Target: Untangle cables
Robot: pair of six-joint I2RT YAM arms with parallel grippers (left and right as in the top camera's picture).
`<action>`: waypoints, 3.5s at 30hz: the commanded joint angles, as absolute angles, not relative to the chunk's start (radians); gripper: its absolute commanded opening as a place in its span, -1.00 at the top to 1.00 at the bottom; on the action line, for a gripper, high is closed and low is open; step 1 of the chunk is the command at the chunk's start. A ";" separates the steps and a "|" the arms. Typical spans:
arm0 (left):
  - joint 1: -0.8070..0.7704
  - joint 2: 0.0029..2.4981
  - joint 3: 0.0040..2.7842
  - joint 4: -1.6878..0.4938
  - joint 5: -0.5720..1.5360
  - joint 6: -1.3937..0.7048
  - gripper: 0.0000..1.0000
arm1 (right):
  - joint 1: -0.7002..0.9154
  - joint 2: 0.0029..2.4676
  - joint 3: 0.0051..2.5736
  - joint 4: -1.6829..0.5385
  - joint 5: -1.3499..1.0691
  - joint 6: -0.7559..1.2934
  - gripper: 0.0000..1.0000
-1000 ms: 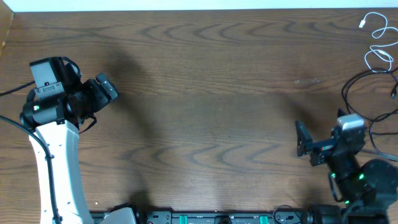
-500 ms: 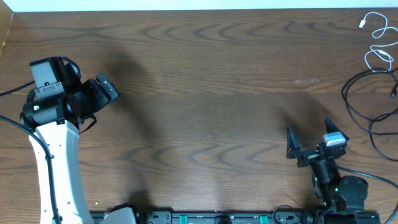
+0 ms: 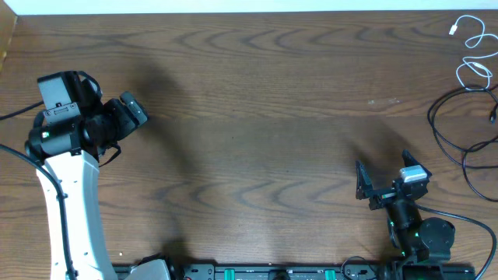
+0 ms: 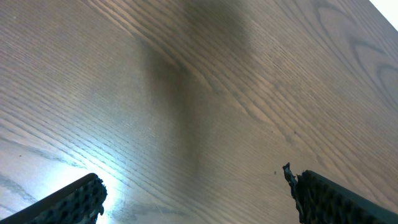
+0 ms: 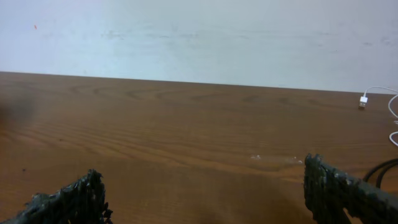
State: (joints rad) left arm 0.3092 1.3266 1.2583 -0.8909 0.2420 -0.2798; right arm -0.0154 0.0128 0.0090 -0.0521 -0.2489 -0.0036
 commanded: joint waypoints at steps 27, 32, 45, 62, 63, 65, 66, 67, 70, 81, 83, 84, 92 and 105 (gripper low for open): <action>0.309 1.319 1.262 -0.894 0.250 -0.263 -0.96 | -0.003 0.005 0.006 -0.056 -0.245 0.014 -0.98; 0.288 1.226 1.200 -0.858 0.133 -0.262 -0.96 | -0.003 0.005 0.006 -0.056 -0.245 0.014 -0.97; 0.090 0.643 0.608 -0.295 0.024 -0.118 -0.96 | -0.003 0.005 0.006 -0.056 -0.245 0.014 -0.98; 0.059 0.168 0.130 -0.027 0.124 -0.032 -0.96 | -0.003 0.006 0.006 -0.056 -0.245 0.014 -0.99; 0.059 0.151 0.114 -0.028 0.124 -0.026 -0.96 | -0.003 0.006 0.006 -0.056 -0.245 0.014 -0.98; 0.059 0.126 0.090 -0.028 0.124 -0.023 -0.96 | -0.003 0.006 0.006 -0.056 -0.245 0.014 -0.98; 0.059 0.116 0.081 -0.028 0.124 -0.016 -0.96 | -0.003 0.006 0.006 -0.056 -0.245 0.014 -0.99; 0.059 0.106 0.072 -0.028 0.124 -0.010 -0.96 | -0.003 0.006 0.006 -0.056 -0.245 0.014 -0.98; 0.059 0.079 0.046 -0.028 0.123 0.008 -0.96 | -0.003 0.006 0.006 -0.056 -0.245 0.014 -0.99; 0.022 0.004 0.004 -0.059 0.120 -0.004 -0.96 | -0.003 0.006 0.006 -0.056 -0.245 0.014 -0.99; 0.019 0.001 0.004 -0.061 0.120 -0.004 -0.96 | -0.003 0.006 0.006 -0.056 -0.245 0.014 -0.99; 0.019 0.001 0.004 -0.058 0.120 -0.004 -0.96 | -0.003 0.006 0.006 -0.056 -0.245 0.014 -0.98; 0.019 0.006 0.004 -0.059 0.120 -0.004 -0.96 | -0.003 0.006 0.006 -0.056 -0.245 0.014 -0.98; 0.019 0.006 0.004 -0.059 0.120 -0.004 -0.96 | -0.003 0.006 0.006 -0.056 -0.245 0.014 -0.99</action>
State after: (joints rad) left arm 0.0238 0.0109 0.0277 -0.0372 0.1062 -0.0177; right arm -0.0154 0.0120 0.0090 -0.0528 -0.2462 -0.0032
